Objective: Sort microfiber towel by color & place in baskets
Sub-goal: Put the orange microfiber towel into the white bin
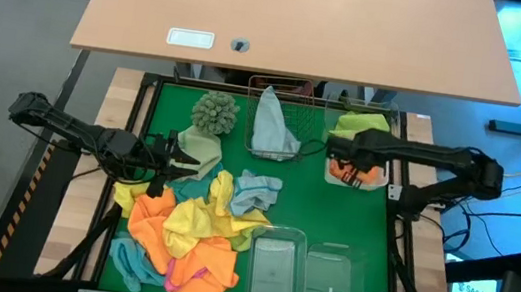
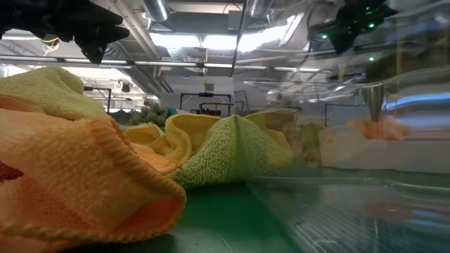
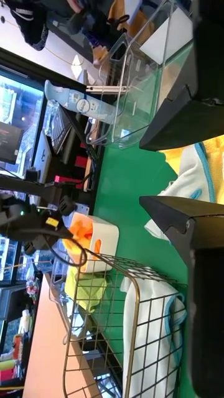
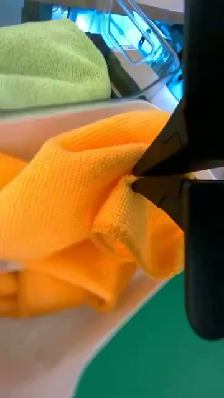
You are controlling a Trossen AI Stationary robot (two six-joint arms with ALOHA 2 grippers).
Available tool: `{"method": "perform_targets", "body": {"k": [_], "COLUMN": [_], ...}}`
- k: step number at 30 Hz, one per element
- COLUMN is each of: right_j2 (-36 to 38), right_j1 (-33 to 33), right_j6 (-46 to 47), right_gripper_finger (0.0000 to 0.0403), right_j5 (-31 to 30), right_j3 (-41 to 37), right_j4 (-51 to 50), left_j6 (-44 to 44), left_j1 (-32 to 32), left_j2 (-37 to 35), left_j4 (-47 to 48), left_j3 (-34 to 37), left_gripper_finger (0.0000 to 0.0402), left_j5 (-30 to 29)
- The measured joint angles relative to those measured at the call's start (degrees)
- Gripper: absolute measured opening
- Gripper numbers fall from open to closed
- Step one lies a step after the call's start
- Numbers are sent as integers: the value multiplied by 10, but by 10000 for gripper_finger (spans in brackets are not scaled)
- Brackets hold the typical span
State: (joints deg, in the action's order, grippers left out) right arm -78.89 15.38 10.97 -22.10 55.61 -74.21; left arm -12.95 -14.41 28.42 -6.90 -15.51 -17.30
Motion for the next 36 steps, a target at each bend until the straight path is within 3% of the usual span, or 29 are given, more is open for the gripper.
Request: {"method": "perform_targets", "body": {"k": [8,21,31,36], "right_j2": [-1,-1,-2,0], "right_j1": [53,53,53,53], "right_j6": [-79,-83,-83,-83], "right_gripper_finger": [6,34,164,199], "right_j5": [86,75,97,97], "right_j3": [-37,-41,-30,8], "right_j4": [89,98,76,42], "left_j6": [0,0,-4,-6], "left_j1": [0,0,0,0], "left_j2": [0,0,0,0], "left_j4": [0,0,0,33], "left_j3": [0,0,0,-26], "left_gripper_finger": [124,124,124,124], "left_j5": [0,0,0,0]}}
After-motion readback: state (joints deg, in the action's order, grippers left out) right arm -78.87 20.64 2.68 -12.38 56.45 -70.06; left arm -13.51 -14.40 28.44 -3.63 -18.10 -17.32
